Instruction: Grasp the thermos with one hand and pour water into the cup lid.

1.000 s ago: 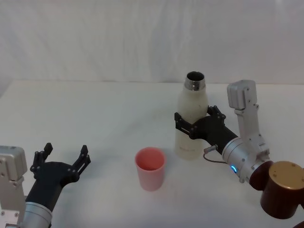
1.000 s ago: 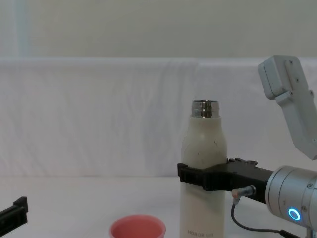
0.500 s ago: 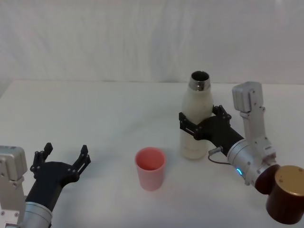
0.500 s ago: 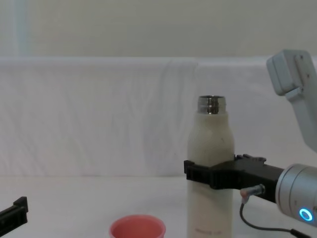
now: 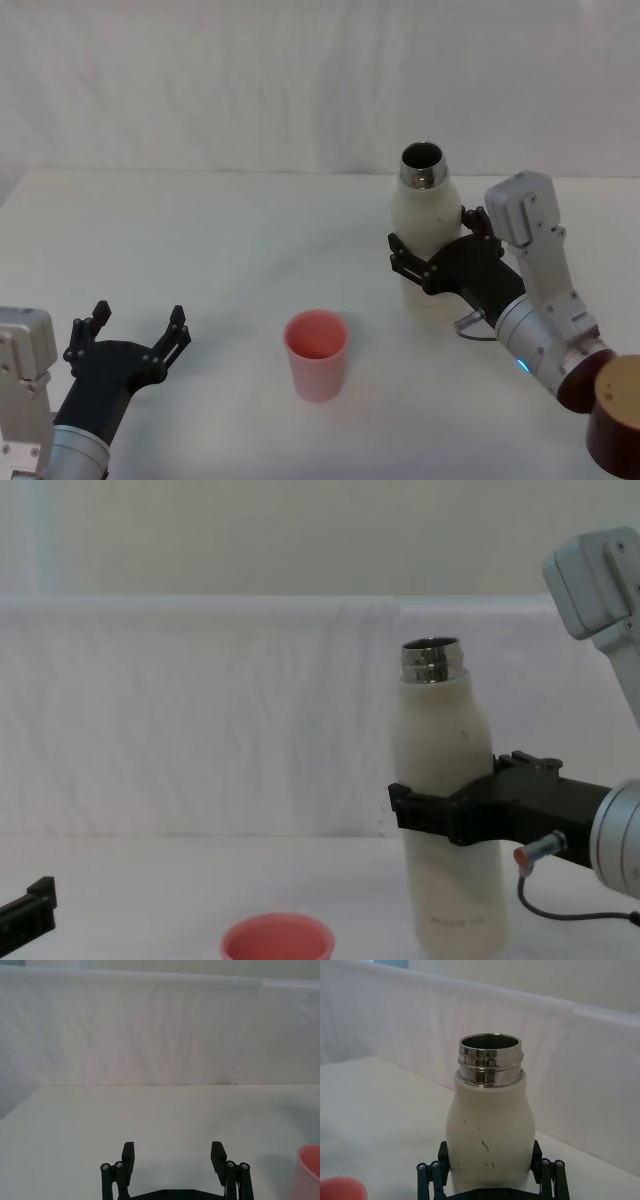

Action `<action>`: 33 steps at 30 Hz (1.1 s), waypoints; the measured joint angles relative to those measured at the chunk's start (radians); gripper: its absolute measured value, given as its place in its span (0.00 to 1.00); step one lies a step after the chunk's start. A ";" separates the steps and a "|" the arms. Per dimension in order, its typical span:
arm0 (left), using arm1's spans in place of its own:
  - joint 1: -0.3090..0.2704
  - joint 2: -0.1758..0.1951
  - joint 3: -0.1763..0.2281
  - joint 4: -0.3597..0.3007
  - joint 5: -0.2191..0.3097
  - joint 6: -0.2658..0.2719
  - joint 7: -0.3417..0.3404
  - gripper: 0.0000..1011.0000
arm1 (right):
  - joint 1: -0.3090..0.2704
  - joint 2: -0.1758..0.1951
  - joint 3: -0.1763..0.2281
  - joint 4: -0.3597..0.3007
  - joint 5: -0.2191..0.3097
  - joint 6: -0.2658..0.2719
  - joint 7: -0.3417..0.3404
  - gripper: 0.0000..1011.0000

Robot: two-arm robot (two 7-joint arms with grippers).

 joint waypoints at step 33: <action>0.000 0.000 0.000 0.000 0.000 0.000 0.000 0.99 | -0.041 0.147 -0.076 -0.142 -0.372 0.027 0.076 0.95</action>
